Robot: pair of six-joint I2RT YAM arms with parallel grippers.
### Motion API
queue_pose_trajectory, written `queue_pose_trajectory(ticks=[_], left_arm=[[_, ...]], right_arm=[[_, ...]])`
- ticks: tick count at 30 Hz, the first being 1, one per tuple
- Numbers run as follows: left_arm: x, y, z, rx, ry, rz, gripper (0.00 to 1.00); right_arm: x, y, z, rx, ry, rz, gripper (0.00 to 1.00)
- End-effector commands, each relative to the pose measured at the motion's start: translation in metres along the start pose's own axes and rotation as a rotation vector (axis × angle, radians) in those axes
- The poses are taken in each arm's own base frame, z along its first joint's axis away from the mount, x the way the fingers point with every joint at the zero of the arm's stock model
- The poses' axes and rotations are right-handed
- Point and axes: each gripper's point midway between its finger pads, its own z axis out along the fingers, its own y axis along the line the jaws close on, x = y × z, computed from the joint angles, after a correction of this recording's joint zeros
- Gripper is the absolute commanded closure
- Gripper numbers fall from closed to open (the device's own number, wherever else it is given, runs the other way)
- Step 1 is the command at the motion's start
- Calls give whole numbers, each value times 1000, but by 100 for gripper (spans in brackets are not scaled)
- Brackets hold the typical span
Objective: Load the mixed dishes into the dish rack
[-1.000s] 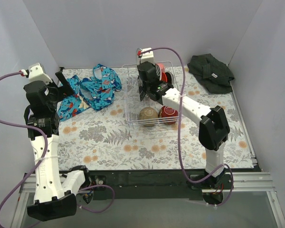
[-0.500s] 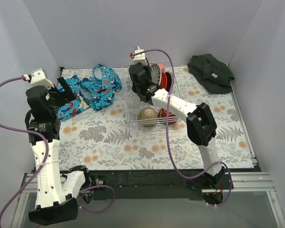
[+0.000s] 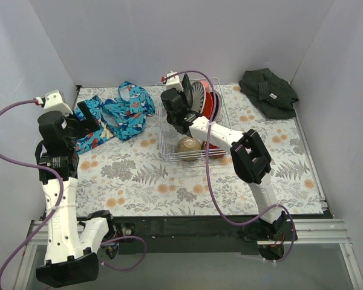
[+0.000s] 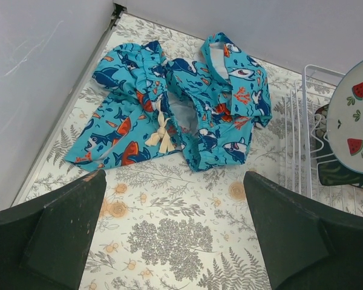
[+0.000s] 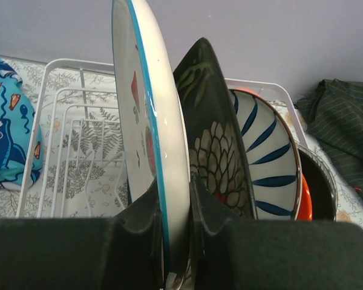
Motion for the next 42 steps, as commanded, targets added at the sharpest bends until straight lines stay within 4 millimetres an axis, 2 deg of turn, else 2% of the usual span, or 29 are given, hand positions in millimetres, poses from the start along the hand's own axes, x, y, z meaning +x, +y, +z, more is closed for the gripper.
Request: queue_pose_trajectory(ticks=[1,3,4,6,12,13,14,15,16,18,19,21,22,24,25,26,27,28,29,30,32,33,34,36,38,39,40,41,42], left_arm=[[5,-5,-3,30,4,-3,2],[7,-7,-2,40,8,-7,2],[8,-7,-2,42,12,-8,2],[9,-8,-1,48,15,-13,2],[12,-14,1,78,22,-28,2],[12,-15,1,84,22,-31,2],[12,-17,1,92,22,-33,2],[11,-18,2,99,19,-33,2],[12,-19,2,105,18,-33,2],[15,-21,4,119,21,-29,2],[16,-23,5,133,26,-26,2],[21,-26,9,153,29,-17,2],[23,-28,10,169,33,0,2],[33,-38,16,231,52,21,2],[38,-40,19,251,61,45,2],[42,-45,20,280,73,50,2],[49,-46,24,293,82,61,2],[58,-46,30,299,108,66,2],[62,-48,33,311,118,73,2],[72,-46,37,310,146,72,2],[86,-46,46,318,194,77,2],[91,-48,48,332,212,77,2],[101,-47,55,331,245,72,2],[105,-49,63,335,254,58,2],[113,-49,76,331,274,45,2],[117,-48,81,324,285,27,2],[119,-49,86,322,293,17,2],[126,-49,95,320,314,9,2],[129,-49,100,320,324,3,2]], right_arm=[[-39,3,-6,-25,-95,127,88],[-36,5,-7,-32,-89,123,77],[-35,9,-8,-48,-88,119,68],[-38,10,-11,-58,-90,122,62],[-59,9,-26,-118,-89,163,39],[-70,5,-32,-138,-99,181,33],[-72,3,-36,-149,-91,177,24],[-77,1,-39,-160,-93,178,5],[-90,-6,-46,-170,-109,187,2],[-103,-17,-53,-167,-126,198,2],[-117,-26,-60,-176,-150,198,2],[-124,-37,-64,-197,-162,161,2],[-138,-49,-73,-213,-189,159,2],[-126,-70,-69,-206,-160,88,2],[-130,-86,-72,-208,-155,90,2],[-109,-95,-70,-220,-72,58,2],[-98,-116,-59,-213,-24,76,2],[-90,-132,-59,-217,18,86,2],[-67,-145,-59,-224,106,83,2],[-52,-171,-50,-200,155,142,2],[-18,-201,-57,-165,220,144,2],[-4,-225,-55,-112,247,134,2],[22,-237,-66,-97,306,88,2],[42,-265,-78,-39,363,-5,2],[84,-277,-96,-16,470,-88,2],[90,-294,-106,22,473,-90,2],[97,-300,-111,33,477,-85,2],[120,-308,-119,50,520,-82,2],[117,-313,-126,54,502,-62,2]])
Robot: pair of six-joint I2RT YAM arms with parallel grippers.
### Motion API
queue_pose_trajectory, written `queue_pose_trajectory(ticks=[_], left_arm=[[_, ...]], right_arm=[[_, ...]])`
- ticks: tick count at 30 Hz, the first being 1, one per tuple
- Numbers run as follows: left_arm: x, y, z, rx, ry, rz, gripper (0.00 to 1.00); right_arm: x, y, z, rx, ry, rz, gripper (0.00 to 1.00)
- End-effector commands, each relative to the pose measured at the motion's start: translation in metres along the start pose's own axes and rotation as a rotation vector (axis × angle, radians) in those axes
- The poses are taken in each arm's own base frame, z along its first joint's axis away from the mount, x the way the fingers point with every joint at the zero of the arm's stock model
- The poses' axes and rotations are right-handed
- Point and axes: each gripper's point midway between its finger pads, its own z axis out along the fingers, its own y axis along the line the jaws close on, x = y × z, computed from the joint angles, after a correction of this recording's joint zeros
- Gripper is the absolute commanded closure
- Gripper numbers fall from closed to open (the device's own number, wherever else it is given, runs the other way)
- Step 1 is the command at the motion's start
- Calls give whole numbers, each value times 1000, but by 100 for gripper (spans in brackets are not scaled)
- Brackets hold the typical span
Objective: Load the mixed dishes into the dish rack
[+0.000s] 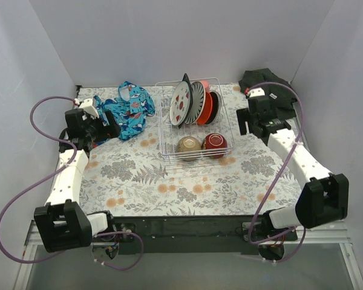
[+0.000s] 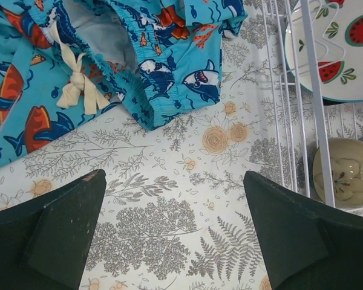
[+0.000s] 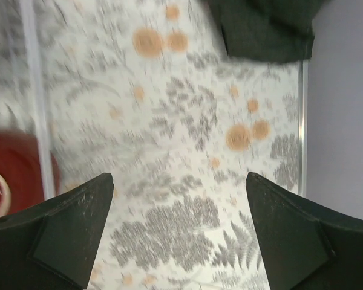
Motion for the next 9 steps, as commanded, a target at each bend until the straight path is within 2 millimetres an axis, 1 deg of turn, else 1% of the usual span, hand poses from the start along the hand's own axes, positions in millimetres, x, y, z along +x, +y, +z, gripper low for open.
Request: queue_pose_trajectory(ticks=[1,2,3,4,5,6,7,8,9], left_arm=[[-6,-1,24,35,-8,-18,2],[-7,0,30,36,-2,-18,2],[0,3,40,33,32,-23,2],[0,5,45,30,42,-23,2],[-5,6,49,31,38,-20,2],[-2,7,57,29,56,-22,2],[-3,7,61,29,58,-19,2],[-6,7,64,21,52,-16,2],[-9,6,69,23,55,-12,2]], right_arm=[[29,-34,-27,46,3,11,2],[44,-37,-27,52,28,10,2],[45,-42,-32,62,12,23,2],[48,-46,-33,73,4,24,2],[54,-54,-32,92,10,35,2],[62,-58,-32,104,20,39,2],[65,-61,-32,109,21,50,2],[68,-69,-32,123,27,82,2],[69,-71,-33,119,23,101,2]])
